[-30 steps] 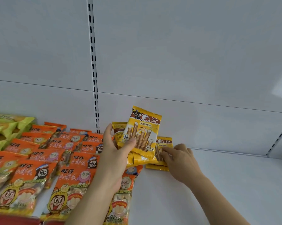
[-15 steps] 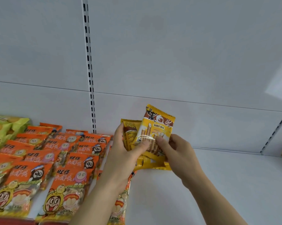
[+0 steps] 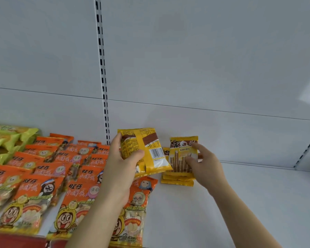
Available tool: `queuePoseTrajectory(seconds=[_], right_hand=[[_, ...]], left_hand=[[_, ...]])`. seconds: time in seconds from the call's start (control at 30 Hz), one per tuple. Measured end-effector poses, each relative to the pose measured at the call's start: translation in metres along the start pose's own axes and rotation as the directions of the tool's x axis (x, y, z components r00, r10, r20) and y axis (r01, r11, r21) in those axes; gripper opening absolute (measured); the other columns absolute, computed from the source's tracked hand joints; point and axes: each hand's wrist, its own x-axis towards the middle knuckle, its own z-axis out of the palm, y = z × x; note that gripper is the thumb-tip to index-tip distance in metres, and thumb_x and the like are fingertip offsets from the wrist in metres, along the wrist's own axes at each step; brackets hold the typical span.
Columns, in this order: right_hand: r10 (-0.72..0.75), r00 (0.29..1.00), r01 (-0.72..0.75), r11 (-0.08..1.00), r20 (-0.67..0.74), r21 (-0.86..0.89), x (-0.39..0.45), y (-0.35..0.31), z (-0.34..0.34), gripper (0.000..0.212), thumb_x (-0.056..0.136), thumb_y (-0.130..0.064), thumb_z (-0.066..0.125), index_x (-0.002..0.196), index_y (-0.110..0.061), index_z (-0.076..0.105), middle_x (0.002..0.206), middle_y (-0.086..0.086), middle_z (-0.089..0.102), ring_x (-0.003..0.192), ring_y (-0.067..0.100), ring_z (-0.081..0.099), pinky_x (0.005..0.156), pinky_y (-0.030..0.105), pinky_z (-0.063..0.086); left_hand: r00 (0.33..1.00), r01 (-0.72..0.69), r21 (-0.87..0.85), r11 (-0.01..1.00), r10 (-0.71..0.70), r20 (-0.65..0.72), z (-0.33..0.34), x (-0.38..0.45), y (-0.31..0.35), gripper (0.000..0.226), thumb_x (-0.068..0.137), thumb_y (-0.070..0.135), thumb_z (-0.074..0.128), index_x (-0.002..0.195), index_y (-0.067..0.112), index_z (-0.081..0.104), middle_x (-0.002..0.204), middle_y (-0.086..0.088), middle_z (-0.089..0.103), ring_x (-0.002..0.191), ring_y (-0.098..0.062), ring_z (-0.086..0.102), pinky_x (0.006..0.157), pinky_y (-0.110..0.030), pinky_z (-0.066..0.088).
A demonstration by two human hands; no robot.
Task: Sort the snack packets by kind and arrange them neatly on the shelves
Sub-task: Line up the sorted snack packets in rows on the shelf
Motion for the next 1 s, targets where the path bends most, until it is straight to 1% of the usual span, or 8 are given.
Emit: queuePoseTrajectory(seconds=[0.1,0.4,0.5,0.6,0.73,0.8,0.9,1.0], right_hand=[[-0.039,0.997,0.06,0.925,0.063,-0.375,0.003,0.007,0.01,0.037,0.1,-0.039,0.051,0.136,-0.035,0.059,0.131,0.003,0.054,0.122,0.029,0.049,0.101,0.034,0.041],[-0.099,0.983,0.152,0.911,0.155,-0.384,0.007,0.014,0.012,0.038,0.105,-0.034,0.041,0.139,-0.03,0.057,0.143,-0.001,0.049,0.124,0.03,0.047,0.105,0.034,0.035],[-0.105,0.993,0.116,0.965,0.057,-0.236,-0.003,0.001,0.003,0.038,0.105,-0.035,0.042,0.138,-0.026,0.057,0.138,0.001,0.055,0.124,0.024,0.05,0.099,0.033,0.039],[-0.083,0.996,0.085,0.995,-0.044,0.054,-0.025,-0.022,-0.009,0.031,0.1,-0.047,0.048,0.109,-0.031,0.073,0.107,-0.008,0.071,0.099,0.009,0.063,0.083,0.028,0.047],[-0.074,0.976,0.028,0.975,0.203,0.222,-0.046,-0.044,-0.016,0.021,0.091,-0.044,0.066,0.087,-0.027,0.078,0.083,-0.002,0.075,0.076,0.018,0.068,0.069,0.036,0.054],[-0.048,0.991,0.003,0.942,0.126,0.335,-0.045,-0.044,-0.023,0.01,0.088,-0.03,0.074,0.086,-0.022,0.078,0.083,0.003,0.076,0.081,0.026,0.072,0.073,0.039,0.056],[0.002,0.99,0.065,0.884,-0.143,0.464,-0.038,-0.039,-0.04,0.008,0.085,-0.023,0.076,0.09,-0.021,0.07,0.085,0.002,0.075,0.082,0.023,0.072,0.072,0.041,0.058],[-0.195,0.904,0.272,0.949,-0.381,0.16,-0.042,-0.038,-0.038,0.014,0.084,-0.026,0.077,0.084,-0.026,0.062,0.076,-0.012,0.068,0.073,0.008,0.061,0.065,0.025,0.046]], left_hand=[[1.0,0.006,0.026,1.0,-0.006,0.017,0.0,-0.001,-0.001,0.072,0.095,0.009,0.071,0.152,0.042,0.041,0.118,0.007,0.075,0.106,-0.022,0.075,0.092,-0.053,0.061],[0.999,0.012,0.062,0.998,-0.015,0.052,0.01,-0.003,-0.005,0.075,0.094,0.008,0.072,0.153,0.041,0.04,0.12,0.006,0.074,0.104,-0.022,0.076,0.089,-0.051,0.063],[0.997,-0.017,0.079,0.997,0.011,0.076,0.013,-0.005,-0.003,0.075,0.094,0.008,0.073,0.152,0.04,0.04,0.12,0.009,0.073,0.103,-0.017,0.076,0.087,-0.047,0.064],[0.993,-0.06,0.094,0.994,0.051,0.103,0.017,-0.007,-0.004,0.078,0.089,0.014,0.079,0.151,0.043,0.041,0.126,0.012,0.07,0.109,-0.013,0.073,0.093,-0.046,0.062],[0.987,-0.097,0.123,0.988,0.08,0.136,0.025,-0.01,-0.006,0.07,0.077,0.049,0.087,0.135,0.06,0.048,0.131,0.019,0.066,0.12,-0.01,0.067,0.1,-0.047,0.058],[0.984,-0.121,0.127,0.985,0.102,0.148,0.027,-0.011,-0.006,0.052,0.085,0.056,0.077,0.126,0.068,0.048,0.129,0.03,0.06,0.126,-0.002,0.059,0.106,-0.042,0.052],[0.984,-0.131,0.086,0.988,0.119,0.133,0.025,-0.009,-0.008,0.044,0.106,0.023,0.058,0.125,0.062,0.048,0.114,0.038,0.056,0.106,0.015,0.06,0.091,-0.025,0.055],[0.988,-0.091,0.085,0.992,0.08,0.129,0.029,-0.01,-0.008,0.045,0.108,0.019,0.053,0.126,0.06,0.054,0.127,0.017,0.068,0.112,-0.007,0.071,0.085,-0.038,0.064]])
